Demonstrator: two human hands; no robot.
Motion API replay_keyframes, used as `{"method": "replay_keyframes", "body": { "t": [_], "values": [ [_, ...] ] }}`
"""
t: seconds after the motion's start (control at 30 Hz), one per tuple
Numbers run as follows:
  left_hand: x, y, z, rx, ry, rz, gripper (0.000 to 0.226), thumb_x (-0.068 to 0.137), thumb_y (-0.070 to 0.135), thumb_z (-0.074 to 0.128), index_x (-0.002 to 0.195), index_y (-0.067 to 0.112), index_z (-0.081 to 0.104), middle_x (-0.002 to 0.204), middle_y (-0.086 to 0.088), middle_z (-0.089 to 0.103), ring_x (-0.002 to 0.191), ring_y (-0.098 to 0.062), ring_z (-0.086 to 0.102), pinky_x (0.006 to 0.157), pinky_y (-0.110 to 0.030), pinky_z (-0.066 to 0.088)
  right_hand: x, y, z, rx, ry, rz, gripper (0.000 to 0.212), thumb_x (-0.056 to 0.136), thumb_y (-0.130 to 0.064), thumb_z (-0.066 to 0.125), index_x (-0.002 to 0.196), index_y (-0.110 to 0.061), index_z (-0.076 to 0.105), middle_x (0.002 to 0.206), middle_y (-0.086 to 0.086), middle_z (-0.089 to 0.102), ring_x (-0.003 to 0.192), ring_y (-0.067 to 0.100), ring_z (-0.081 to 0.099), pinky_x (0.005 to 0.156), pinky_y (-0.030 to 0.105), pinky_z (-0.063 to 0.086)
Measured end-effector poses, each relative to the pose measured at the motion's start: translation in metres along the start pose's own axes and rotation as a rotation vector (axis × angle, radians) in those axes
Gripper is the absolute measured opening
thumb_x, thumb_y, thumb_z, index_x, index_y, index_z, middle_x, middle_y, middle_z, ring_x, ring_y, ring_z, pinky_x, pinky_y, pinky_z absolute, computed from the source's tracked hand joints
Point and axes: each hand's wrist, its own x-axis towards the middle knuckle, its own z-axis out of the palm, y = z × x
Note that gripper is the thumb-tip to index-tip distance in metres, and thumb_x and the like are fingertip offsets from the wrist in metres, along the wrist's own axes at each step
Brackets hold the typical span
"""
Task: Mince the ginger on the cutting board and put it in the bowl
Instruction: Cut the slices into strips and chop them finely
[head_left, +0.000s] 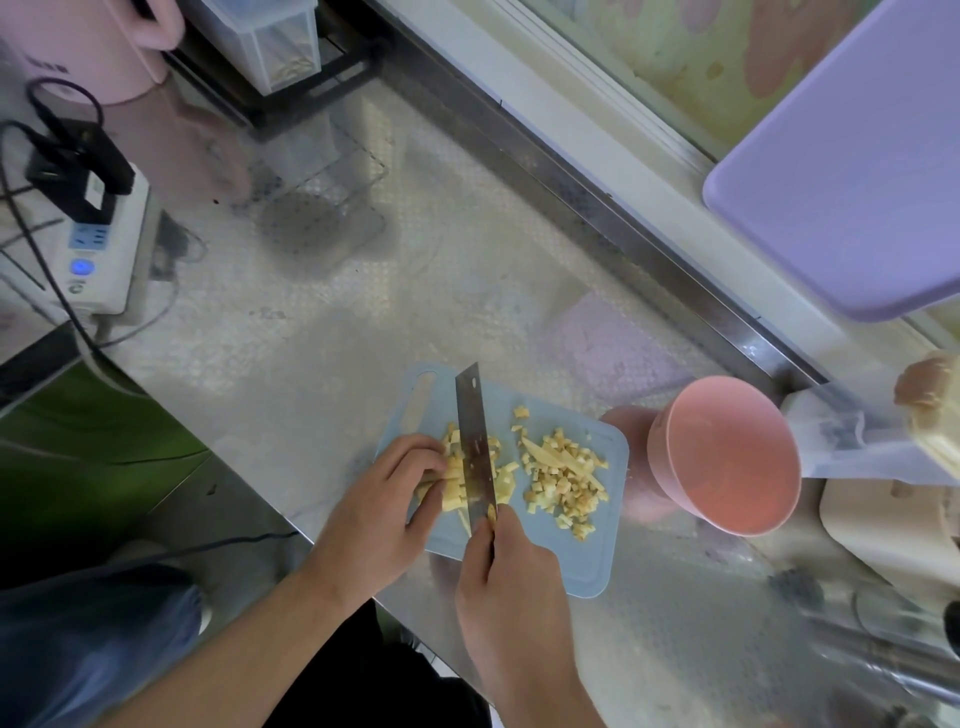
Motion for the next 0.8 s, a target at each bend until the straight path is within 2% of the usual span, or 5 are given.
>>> {"method": "replay_keyframes", "body": {
  "t": [0.13,0.3,0.5,0.73,0.8],
  "values": [
    [0.000,0.001,-0.001,-0.003,0.018,0.012,0.018,0.097,0.009,0.069,0.112,0.016,0.063,0.126,0.014,0.055,0.109,-0.003,0.066,0.088,-0.026,0.058,-0.004,0.000,0.001,-0.014,-0.004,-0.024,0.020,0.110,-0.035,0.037,0.094,-0.025,0.045,0.064,-0.003,0.051,0.055,0.019,0.049,0.051,0.029,0.038],
    [0.001,0.004,-0.005,0.114,0.074,0.032,0.014,0.095,0.018,0.071,0.109,0.016,0.066,0.120,0.011,0.059,0.112,-0.010,0.059,0.094,-0.031,0.053,-0.005,-0.001,0.006,-0.025,-0.013,-0.006,0.022,0.110,-0.034,0.038,0.091,-0.025,0.044,0.065,-0.002,0.053,0.056,0.019,0.050,0.050,0.029,0.038],
    [0.004,-0.001,-0.005,0.250,0.085,0.062,0.016,0.098,0.029,0.060,0.102,0.017,0.069,0.107,0.010,0.064,0.105,-0.016,0.059,0.099,-0.031,0.046,-0.001,-0.005,0.009,-0.090,-0.061,0.022,0.020,0.111,-0.033,0.032,0.096,-0.025,0.042,0.068,-0.003,0.053,0.062,0.018,0.052,0.052,0.029,0.035],
    [0.005,-0.007,-0.003,0.250,0.070,0.112,0.013,0.097,0.025,0.064,0.096,0.014,0.071,0.101,0.007,0.066,0.101,-0.017,0.059,0.097,-0.028,0.046,0.003,-0.013,0.013,-0.154,-0.102,0.065,0.018,0.110,-0.029,0.032,0.094,-0.024,0.039,0.074,-0.003,0.054,0.068,0.022,0.055,0.058,0.032,0.038],
    [0.005,-0.008,-0.003,0.243,0.067,0.114,0.013,0.097,0.024,0.065,0.096,0.014,0.071,0.101,0.007,0.066,0.102,-0.017,0.060,0.096,-0.030,0.047,0.005,-0.016,0.014,-0.151,-0.108,0.080,0.017,0.110,-0.028,0.032,0.096,-0.023,0.040,0.077,-0.002,0.057,0.073,0.025,0.061,0.062,0.034,0.043]
  ]
}}
